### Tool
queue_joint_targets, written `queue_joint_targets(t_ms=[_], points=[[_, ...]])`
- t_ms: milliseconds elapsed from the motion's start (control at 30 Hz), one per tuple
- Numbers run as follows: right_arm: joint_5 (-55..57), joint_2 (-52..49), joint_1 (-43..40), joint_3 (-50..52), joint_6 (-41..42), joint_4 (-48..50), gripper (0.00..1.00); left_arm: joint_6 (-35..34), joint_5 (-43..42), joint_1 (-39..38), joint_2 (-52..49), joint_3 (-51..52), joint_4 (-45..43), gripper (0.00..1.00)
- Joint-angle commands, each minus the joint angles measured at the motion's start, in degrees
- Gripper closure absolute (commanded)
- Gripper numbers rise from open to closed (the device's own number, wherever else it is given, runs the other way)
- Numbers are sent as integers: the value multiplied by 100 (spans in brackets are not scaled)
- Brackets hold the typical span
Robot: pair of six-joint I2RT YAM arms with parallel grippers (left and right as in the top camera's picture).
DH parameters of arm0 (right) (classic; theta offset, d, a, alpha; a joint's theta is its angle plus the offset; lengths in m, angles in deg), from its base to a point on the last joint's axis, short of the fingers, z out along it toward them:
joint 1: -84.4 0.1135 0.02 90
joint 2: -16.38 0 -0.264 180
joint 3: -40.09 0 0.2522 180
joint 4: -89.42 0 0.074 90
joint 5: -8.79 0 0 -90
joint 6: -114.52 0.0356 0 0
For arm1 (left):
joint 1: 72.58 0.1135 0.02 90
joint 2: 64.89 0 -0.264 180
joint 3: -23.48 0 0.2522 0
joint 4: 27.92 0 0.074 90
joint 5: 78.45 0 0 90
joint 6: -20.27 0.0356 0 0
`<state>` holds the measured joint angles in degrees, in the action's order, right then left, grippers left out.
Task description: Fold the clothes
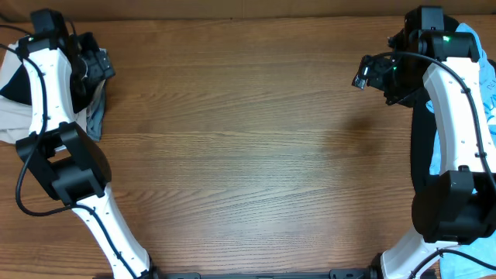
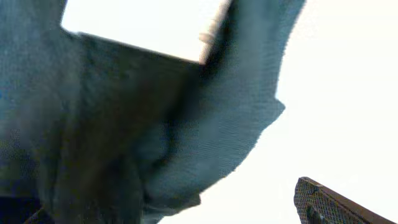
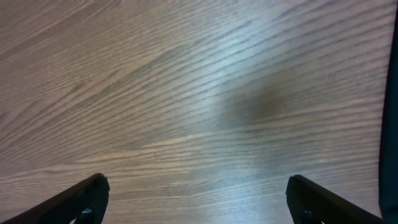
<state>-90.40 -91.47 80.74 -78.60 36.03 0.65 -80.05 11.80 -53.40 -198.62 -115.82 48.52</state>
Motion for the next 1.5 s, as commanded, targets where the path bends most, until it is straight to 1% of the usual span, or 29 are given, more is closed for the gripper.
queue_joint_targets(t_ms=[0, 100, 167, 267, 300, 400, 467, 600, 667, 733, 867, 1000, 1033, 1233, 1300, 1333, 1400, 1467], points=[[-66, 57, 15, -168, -114, 118, 5, 234, -262, -188, 756, -651, 46, 0], [-144, 59, 15, -299, -157, 81, 5, 446, -236, -310, 1370, -1016, 59, 0], [-144, 59, 15, -498, -160, -31, 5, 457, -219, -326, 1757, -1054, 59, 0], [-162, 98, 15, -1073, -243, -323, 4, 461, -221, -326, 2393, -1054, 229, 0], [-164, 116, 15, -1279, -245, -422, 0, 481, -219, -326, 2546, -1054, 310, 0], [-164, 136, 15, -1869, -262, -695, 0, 741, -219, -326, 2911, -1054, 540, 0], [-166, 146, 17, -2212, -260, -907, 0, 780, -227, -326, 3086, -1054, 728, 0], [-162, 271, 17, -2712, -262, -1390, 0, 772, -483, -352, 3143, -1051, 1220, 0], [-157, 422, 17, -2800, -260, -1469, 0, 734, -476, -358, 3084, -1019, 1513, 0], [-160, 699, 17, -2835, -258, -1471, 0, 734, -476, -356, 3014, -986, 1617, 0], [-162, 1388, 17, -2835, -142, -1449, 0, 734, -476, -356, 2922, -957, 1641, 0], [-446, 2151, 17, -2833, 1005, -1512, 0, 734, -476, -356, 2911, -957, 1641, 0], [-459, 2262, 15, -2833, 1080, -1519, 0, 737, -474, -356, 2911, -957, 1641, 0], [-417, 2702, 15, -2833, 1058, -1526, 0, 734, -476, -356, 2911, -957, 1641, 0], [256, 2712, 15, -2833, 1064, -1582, 0, 737, -474, -356, 2911, -957, 1641, 0], [400, 2710, 15, -2828, 1064, -1617, 0, 734, -474, -356, 2911, -957, 1641, 0], [413, 2697, 15, -2820, 1067, -1744, 0, 734, -474, -356, 2911, -955, 1641, 0], [544, 2699, 15, -2752, 1064, -1620, 0, 737, -474, -356, 2911, -957, 1641, 0]])
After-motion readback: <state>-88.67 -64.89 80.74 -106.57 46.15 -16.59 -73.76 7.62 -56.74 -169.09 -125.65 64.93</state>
